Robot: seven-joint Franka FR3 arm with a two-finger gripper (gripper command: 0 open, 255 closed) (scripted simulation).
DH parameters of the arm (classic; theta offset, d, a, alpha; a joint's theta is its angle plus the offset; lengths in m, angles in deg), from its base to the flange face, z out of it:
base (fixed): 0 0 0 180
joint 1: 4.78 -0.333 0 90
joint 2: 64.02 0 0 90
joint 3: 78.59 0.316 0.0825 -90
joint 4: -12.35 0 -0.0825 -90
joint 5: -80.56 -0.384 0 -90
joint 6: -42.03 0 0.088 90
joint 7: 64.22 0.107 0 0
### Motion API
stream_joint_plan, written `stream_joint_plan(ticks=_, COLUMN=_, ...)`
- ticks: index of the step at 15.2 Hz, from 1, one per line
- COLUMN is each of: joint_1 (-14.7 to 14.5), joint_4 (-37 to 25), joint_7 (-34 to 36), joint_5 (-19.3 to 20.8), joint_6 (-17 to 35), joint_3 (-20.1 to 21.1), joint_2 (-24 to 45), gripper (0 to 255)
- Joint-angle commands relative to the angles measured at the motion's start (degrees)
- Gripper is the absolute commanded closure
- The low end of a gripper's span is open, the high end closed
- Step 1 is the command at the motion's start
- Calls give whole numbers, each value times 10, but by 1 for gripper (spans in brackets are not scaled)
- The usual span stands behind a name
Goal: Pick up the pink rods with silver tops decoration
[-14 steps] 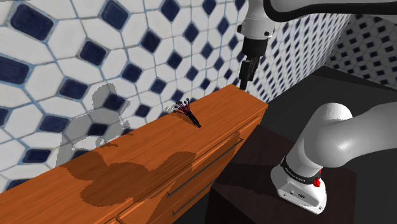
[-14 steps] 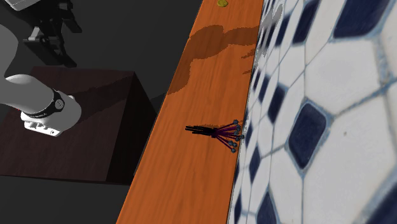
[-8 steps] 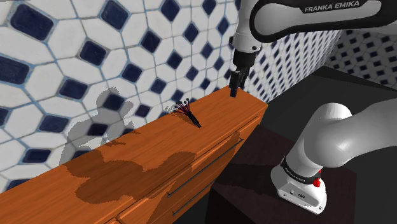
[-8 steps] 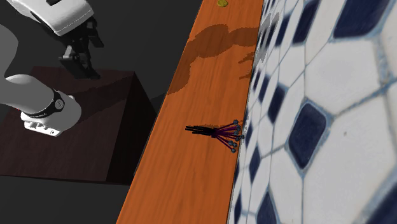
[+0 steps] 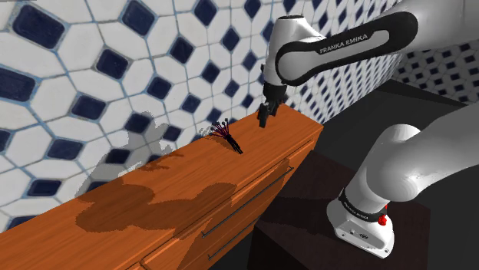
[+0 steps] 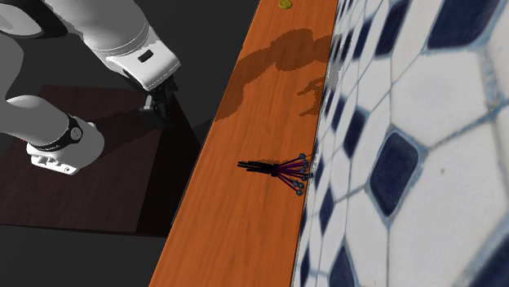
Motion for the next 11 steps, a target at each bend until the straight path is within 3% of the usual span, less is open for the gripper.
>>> stream_joint_plan(ticks=1, joint_1=1, joint_4=5, joint_7=4, joint_5=3, joint_6=57, joint_3=3, joint_2=38, gripper=0)
stream_joint_plan(ticks=11, joint_1=15, joint_4=-47, joint_7=36, joint_5=38, joint_6=292, joint_3=11, joint_2=267, gripper=0)
